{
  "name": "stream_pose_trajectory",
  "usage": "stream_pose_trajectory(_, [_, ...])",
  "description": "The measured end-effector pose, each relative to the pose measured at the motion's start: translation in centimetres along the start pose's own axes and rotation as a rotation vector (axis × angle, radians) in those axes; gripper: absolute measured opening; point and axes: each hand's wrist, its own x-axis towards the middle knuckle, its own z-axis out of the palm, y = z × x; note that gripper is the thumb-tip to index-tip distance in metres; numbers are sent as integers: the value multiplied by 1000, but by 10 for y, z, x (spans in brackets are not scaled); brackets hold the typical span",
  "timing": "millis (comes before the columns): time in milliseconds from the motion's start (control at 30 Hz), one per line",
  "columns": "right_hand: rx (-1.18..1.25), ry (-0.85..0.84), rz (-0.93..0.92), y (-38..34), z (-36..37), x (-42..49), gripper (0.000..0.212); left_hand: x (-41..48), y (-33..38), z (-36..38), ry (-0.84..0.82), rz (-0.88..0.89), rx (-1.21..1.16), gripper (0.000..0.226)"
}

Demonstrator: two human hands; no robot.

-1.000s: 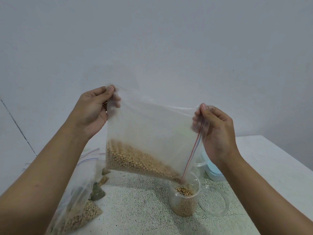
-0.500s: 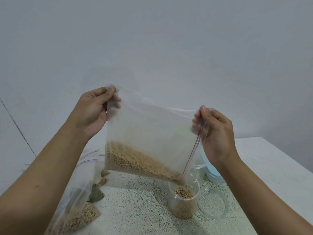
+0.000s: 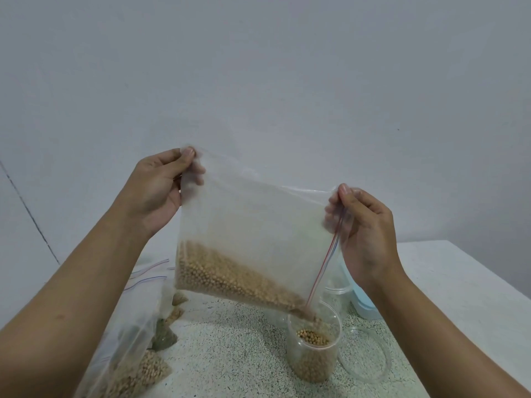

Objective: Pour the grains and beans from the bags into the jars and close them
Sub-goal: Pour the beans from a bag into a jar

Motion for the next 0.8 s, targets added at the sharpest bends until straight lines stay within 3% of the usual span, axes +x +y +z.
stream_pose_trajectory(300, [9, -14, -6, 2, 5, 3, 26, 4, 4, -4, -3, 8, -1, 17])
stream_pose_trajectory(800, [20, 14, 0, 1, 9, 2, 21, 7, 6, -3, -15, 13, 4, 16])
